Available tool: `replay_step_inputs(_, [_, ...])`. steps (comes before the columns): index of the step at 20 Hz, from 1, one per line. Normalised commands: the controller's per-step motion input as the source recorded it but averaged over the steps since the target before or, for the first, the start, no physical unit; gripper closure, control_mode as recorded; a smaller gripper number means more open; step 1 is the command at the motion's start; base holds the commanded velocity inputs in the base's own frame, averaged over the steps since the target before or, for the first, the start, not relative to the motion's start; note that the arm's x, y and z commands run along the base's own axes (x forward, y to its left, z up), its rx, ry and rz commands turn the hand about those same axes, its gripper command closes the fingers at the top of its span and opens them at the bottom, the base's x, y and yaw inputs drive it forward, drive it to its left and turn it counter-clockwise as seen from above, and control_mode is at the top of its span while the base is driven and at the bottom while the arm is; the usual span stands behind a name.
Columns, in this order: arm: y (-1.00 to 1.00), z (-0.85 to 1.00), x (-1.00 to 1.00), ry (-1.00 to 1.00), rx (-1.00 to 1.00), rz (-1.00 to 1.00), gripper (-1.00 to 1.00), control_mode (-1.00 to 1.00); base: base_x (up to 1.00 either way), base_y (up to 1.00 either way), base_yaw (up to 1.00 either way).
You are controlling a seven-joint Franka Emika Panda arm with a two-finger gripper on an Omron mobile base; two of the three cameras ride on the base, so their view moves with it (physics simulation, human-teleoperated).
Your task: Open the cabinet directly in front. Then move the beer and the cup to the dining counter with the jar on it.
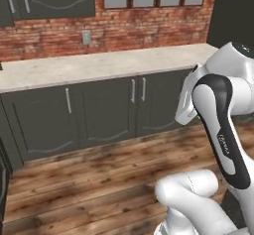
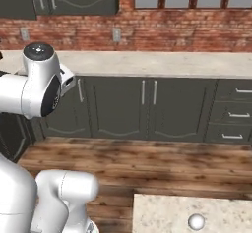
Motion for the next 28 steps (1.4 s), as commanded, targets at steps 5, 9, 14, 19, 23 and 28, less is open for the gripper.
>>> replay_step_inputs(5, [0.0,0.0,0.0,0.0,0.0,0.0,-1.0,1.0,1.0,0.02,0.0])
replay_step_inputs(9, [0.0,0.0,0.0,0.0,0.0,0.0,-1.0,1.0,1.0,0.0,0.01])
replay_step_inputs(14, [0.0,0.0,0.0,0.0,0.0,0.0,-1.0,1.0,1.0,-0.01,0.22])
replay_step_inputs(19, [0.0,0.0,0.0,0.0,0.0,0.0,-1.0,1.0,0.53,-0.17,0.68])
replay_step_inputs(23, [0.0,0.0,0.0,0.0,0.0,0.0,-1.0,1.0,0.15,-0.15,0.78])
replay_step_inputs(28, [0.0,0.0,0.0,0.0,0.0,0.0,-1.0,1.0,0.12,-0.07,0.8])
